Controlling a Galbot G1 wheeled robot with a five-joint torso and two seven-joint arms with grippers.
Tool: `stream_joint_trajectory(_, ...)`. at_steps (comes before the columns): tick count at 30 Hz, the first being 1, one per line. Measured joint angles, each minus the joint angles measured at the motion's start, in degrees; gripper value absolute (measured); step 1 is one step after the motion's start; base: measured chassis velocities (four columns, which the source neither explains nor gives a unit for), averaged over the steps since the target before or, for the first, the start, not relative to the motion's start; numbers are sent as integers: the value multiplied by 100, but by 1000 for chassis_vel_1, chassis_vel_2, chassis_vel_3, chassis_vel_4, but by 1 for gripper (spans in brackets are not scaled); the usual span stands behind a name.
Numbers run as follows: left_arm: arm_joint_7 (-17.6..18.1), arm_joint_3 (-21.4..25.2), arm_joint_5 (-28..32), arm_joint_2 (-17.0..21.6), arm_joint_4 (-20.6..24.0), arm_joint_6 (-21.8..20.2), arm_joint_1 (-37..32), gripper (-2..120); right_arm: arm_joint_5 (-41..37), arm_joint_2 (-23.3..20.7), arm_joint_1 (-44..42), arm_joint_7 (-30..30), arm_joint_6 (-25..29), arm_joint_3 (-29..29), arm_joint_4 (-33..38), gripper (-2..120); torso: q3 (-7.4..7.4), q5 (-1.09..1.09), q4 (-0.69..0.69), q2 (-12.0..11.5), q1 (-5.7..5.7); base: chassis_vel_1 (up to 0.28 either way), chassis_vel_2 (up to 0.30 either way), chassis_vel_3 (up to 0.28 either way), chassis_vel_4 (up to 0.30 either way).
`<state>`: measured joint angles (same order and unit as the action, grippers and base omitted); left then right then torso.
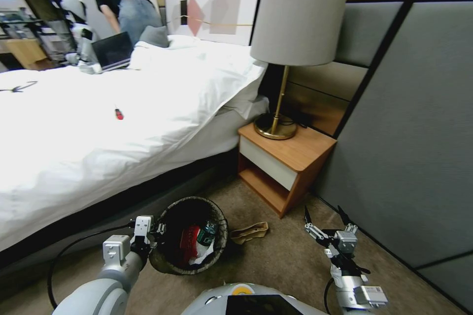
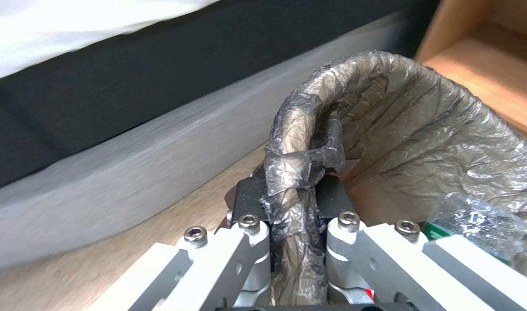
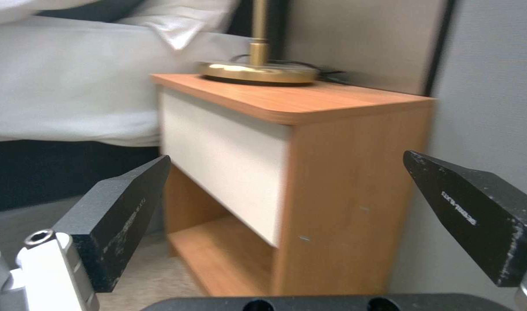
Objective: Pick up the trash bin, then pick up the garbage from the floor and place it into the trash bin.
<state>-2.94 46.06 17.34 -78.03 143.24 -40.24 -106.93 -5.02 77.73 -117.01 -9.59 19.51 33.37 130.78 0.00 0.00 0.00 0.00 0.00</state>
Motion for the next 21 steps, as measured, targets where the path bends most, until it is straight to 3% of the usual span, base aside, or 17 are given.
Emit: stream_joint_trajectory(21,5,19,16,-5,0,13,21,6,-1,15,4,-35,-1,8,-71,100,0,0,0,0,0,71,69,72,68)
